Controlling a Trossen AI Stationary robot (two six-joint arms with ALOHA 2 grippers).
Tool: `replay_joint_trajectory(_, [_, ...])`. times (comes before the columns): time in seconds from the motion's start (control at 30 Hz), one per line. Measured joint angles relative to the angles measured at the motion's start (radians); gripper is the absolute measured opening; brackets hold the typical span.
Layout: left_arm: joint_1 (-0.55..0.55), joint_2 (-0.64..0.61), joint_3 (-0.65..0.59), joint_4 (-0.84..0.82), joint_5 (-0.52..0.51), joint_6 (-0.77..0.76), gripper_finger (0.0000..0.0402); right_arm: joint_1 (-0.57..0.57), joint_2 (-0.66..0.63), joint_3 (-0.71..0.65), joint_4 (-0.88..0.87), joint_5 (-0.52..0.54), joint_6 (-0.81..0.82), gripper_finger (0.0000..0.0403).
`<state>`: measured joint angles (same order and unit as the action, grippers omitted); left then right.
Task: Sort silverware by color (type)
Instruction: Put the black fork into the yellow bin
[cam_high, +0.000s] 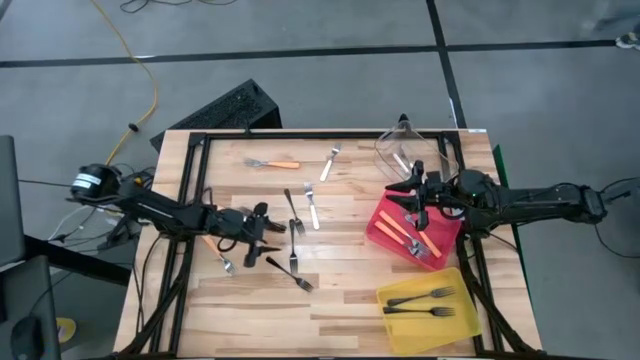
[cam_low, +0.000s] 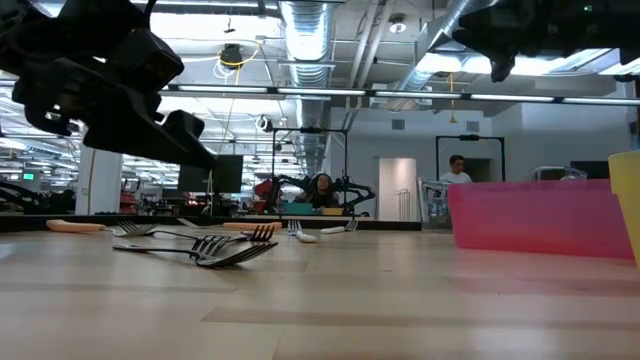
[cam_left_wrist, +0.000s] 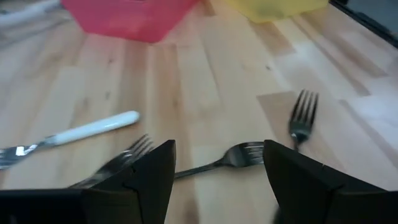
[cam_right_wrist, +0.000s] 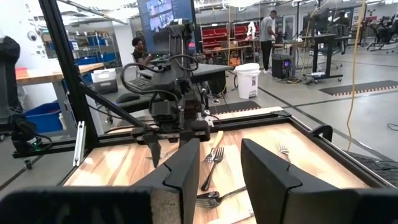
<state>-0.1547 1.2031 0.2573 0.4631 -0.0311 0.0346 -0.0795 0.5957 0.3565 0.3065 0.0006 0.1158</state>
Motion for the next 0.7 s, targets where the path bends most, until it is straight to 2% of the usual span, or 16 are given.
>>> replay_joint_trajectory(0.2, [-0.075, 0.068, 0.049, -0.017, 0.008, -0.065, 0.0226, 0.0, 0.0, 0.0, -0.02, 0.0, 0.019, 0.014])
replay_joint_trajectory(0.43, [-0.186, 0.168, 0.097, -0.037, -0.055, -0.048, 0.0226, 0.001, 0.0, 0.0, -0.042, 0.0, 0.019, 0.014])
replay_joint_trajectory(0.7, [-0.206, 0.274, 0.098, -0.035, -0.086, -0.061, 0.0226, 0.0, 0.0, 0.0, -0.042, 0.0, 0.019, 0.014])
